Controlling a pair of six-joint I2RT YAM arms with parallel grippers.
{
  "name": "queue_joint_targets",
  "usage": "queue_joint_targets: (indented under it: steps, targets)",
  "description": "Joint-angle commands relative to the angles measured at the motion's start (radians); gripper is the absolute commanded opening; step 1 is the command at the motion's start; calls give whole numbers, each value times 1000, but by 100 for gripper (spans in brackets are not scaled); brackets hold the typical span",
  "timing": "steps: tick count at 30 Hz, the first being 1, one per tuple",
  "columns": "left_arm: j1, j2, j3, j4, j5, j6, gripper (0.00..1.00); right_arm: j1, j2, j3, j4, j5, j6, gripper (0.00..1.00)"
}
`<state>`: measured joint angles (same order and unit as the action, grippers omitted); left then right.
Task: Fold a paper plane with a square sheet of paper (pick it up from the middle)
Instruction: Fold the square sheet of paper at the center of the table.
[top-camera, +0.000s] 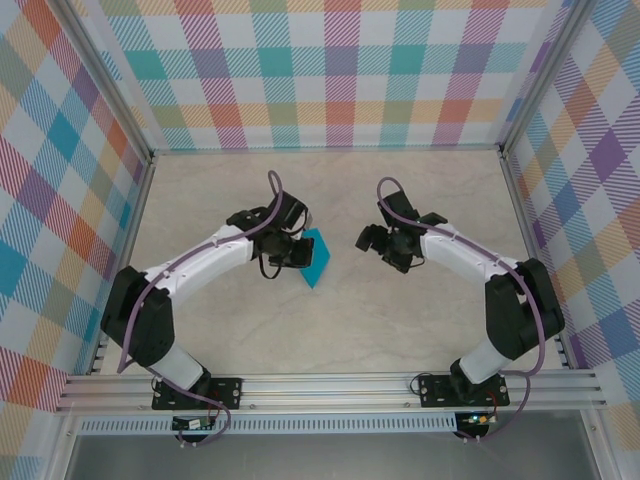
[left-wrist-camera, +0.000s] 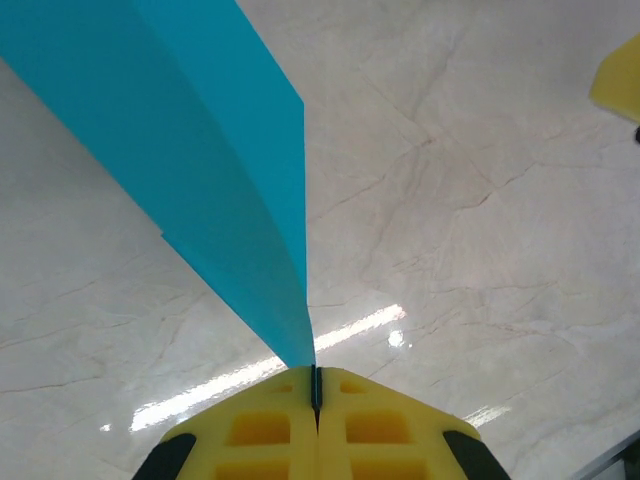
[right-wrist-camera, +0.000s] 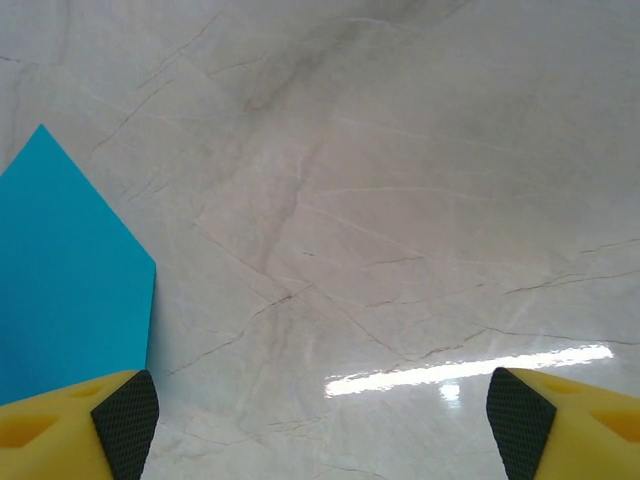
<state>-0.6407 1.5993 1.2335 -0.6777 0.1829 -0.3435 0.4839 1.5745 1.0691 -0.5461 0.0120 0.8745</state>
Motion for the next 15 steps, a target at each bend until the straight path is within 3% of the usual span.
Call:
queue_joint_targets:
  steps: [1, 4, 10, 15]
  targets:
    - [-20, 71, 18, 5, 71, 7, 2, -8, -19, -18, -20, 12, -2, 88]
    - [-30, 111, 23, 52, 143, -1, 7, -13, -21, -25, -19, 7, 5, 88]
    - [-25, 158, 28, 150, 181, -26, 56, -20, -31, -37, -4, -8, 1, 88]
    - [-6, 154, 9, 233, 229, -66, 77, -22, -42, -37, 0, -21, -18, 88]
